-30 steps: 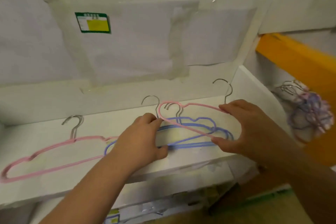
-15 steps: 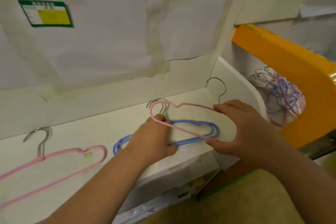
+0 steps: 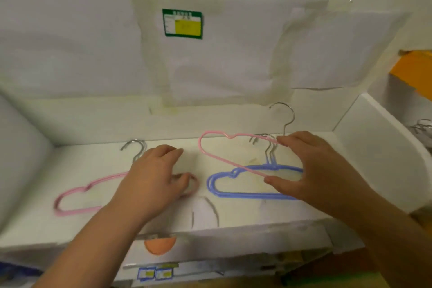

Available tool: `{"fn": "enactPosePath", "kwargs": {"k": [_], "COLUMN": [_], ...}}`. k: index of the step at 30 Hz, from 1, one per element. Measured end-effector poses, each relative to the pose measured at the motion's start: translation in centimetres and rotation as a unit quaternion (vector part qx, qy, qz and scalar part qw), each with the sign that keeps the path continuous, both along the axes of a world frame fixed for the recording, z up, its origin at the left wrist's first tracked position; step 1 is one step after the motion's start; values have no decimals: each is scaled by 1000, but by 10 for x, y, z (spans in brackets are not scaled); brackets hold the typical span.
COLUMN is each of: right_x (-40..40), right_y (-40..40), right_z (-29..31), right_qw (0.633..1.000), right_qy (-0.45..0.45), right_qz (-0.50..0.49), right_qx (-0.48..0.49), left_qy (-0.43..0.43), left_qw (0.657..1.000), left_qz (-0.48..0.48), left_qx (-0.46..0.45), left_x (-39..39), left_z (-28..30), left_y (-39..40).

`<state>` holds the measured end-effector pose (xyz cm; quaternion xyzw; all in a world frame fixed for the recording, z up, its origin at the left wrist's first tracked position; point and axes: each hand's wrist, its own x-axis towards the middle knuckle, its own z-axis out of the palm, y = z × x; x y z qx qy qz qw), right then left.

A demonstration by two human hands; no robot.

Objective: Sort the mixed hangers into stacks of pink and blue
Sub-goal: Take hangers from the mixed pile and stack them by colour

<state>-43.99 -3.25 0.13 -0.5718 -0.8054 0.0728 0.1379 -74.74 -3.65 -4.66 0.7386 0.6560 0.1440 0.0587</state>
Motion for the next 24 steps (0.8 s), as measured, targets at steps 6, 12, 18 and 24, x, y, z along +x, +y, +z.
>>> {"fn": "enactPosePath", "kwargs": {"k": [6, 12, 18, 24], "right_x": [-100, -194, -259, -273], "right_y": [13, 21, 26, 23], "right_z": [-7, -34, -51, -63], "right_qw": [993, 979, 966, 964], "right_qy": [-17, -52, -90, -105], "right_qz": [114, 191, 233, 229], "right_qx": [-10, -45, -63, -83], "left_qy": [1, -60, -83, -77], "left_qw": [987, 971, 964, 968], "left_qz": [159, 231, 251, 237], "left_qx": [-13, -21, -37, -37], "left_x": [-98, -152, -173, -180], "left_z": [7, 8, 4, -2], "left_y": [-69, -125, -144, -138]}}
